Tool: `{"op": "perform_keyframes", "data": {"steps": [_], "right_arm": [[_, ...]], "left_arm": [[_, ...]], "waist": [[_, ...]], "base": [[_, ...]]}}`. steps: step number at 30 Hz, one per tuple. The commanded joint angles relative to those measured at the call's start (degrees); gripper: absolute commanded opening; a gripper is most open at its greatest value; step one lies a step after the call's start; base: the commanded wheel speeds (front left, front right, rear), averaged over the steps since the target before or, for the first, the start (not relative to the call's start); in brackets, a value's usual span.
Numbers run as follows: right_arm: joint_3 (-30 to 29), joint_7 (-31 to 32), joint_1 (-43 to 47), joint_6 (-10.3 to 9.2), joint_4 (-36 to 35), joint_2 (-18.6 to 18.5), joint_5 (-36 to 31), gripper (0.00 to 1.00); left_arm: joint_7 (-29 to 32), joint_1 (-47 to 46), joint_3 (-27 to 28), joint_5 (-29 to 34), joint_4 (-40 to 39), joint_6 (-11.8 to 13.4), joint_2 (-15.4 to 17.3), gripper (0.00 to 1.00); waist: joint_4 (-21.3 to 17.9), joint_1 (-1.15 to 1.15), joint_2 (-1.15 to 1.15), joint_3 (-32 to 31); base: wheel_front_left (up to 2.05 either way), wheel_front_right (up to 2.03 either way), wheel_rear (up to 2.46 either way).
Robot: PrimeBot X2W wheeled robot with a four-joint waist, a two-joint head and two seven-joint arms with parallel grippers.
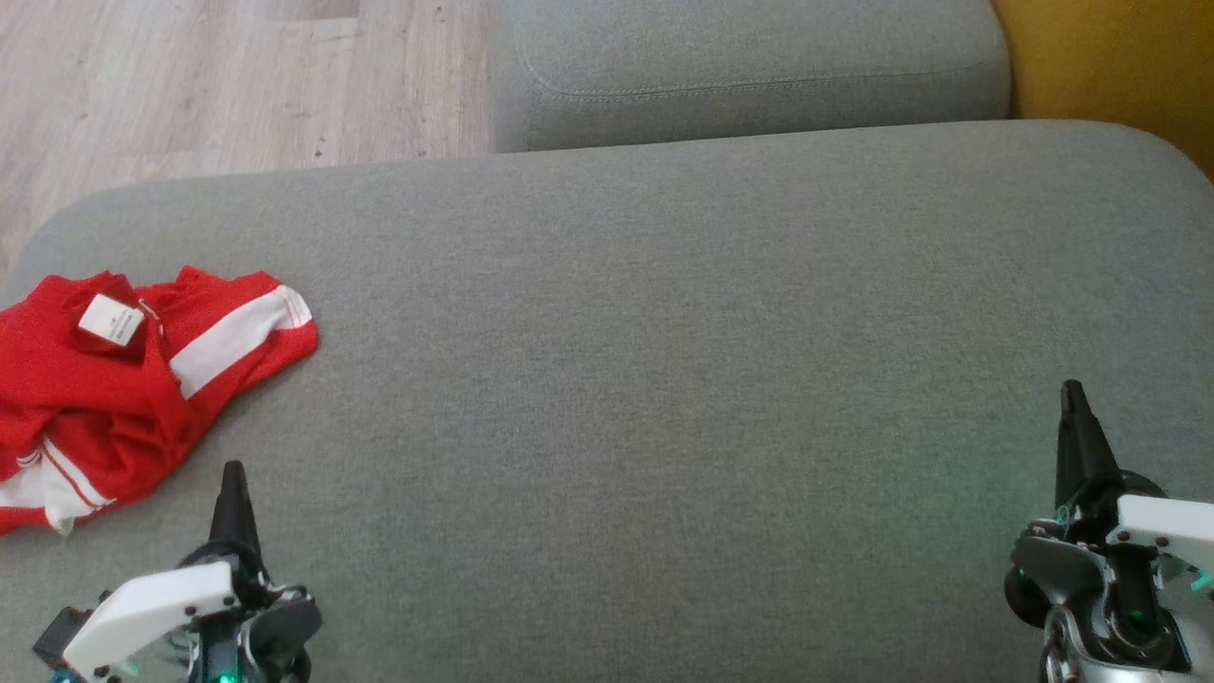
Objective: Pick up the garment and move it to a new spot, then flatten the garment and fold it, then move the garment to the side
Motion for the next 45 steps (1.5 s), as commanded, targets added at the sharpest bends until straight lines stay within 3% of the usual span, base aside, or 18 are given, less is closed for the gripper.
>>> {"op": "perform_keyframes", "data": {"steps": [1, 10, 11, 12, 24, 45], "right_arm": [[1.1, 0.4, -1.2, -0.04, -2.2, -0.3, -0.1, 0.0], [1.1, 0.4, -1.2, -0.04, -2.2, -0.3, -0.1, 0.0], [0.0, 0.0, 0.0, 0.0, 0.0, 0.0, 0.0, 0.0], [0.0, 0.0, 0.0, 0.0, 0.6, 0.0, 0.0, 1.0], [1.8, -1.4, -0.5, 0.0, 1.9, -0.4, -1.5, 1.0], [5.3, -5.3, -4.1, -0.01, 4.1, -1.2, -14.0, 1.0]], "left_arm": [[0.4, -2.3, 2.2, -0.3, -2.1, -0.4, 0.3, 0.0], [0.4, -2.3, 2.2, -0.3, -2.1, -0.4, 0.3, 0.0], [0.0, 0.0, 0.0, 0.0, 0.0, 0.0, 0.0, 0.0], [-0.1, 0.1, -0.1, 0.0, 0.5, 0.0, 0.0, 1.0], [-1.8, 0.2, -0.8, 2.4, 2.4, 0.0, 0.5, 1.0], [-5.3, -1.7, -1.5, 18.4, 3.1, -0.1, 1.2, 1.0]], "waist": [[0.0, 0.0, 0.0, 0.0], [0.0, 0.0, 0.0, 0.0], [0.0, 0.0, 0.0, 0.0], [0.0, 0.0, 0.0, 0.0], [0.0, 0.0, 0.0, 0.1], [0.0, 0.0, 0.0, 0.4]], "base": [[0.0, 0.0, 0.0], [0.0, 0.0, 0.0], [0.0, 0.0, 0.0], [0.0, 0.0, 0.0], [0.0, 0.0, 0.0], [0.0, 0.0, 0.0]]}}
